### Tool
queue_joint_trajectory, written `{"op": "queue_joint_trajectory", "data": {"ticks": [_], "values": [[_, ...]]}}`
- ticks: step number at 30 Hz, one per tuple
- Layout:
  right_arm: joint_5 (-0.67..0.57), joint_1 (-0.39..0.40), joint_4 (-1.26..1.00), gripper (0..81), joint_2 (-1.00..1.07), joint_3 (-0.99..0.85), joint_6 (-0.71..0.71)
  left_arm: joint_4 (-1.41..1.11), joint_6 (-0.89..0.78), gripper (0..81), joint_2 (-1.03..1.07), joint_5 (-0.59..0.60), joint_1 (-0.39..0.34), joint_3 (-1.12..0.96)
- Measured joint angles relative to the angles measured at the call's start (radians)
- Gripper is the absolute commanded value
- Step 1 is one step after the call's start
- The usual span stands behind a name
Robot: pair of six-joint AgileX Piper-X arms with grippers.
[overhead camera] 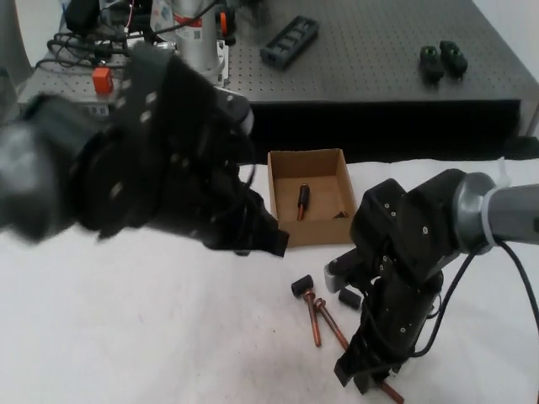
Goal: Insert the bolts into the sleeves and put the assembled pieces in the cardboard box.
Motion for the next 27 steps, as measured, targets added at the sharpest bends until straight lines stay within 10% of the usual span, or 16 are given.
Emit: {"op": "queue_joint_trajectory", "data": {"ticks": [3, 17, 27], "values": [[0.008, 0.010, -0.006, 2.6, 0.037, 0.000, -0.009, -0.079, -0.023, 0.6, -0.052, 0.107, 0.000, 0.079], [0.020, -0.006, -0.235, 3.8, -0.201, 0.069, 0.026, -0.291, -0.102, 0.6, -0.145, 0.423, 0.000, 0.260], [-0.395, -0.004, -1.241, 3.8, -0.702, 0.455, 0.669, -0.406, -0.102, 0.6, -0.145, 0.535, -0.003, 0.276]]}}
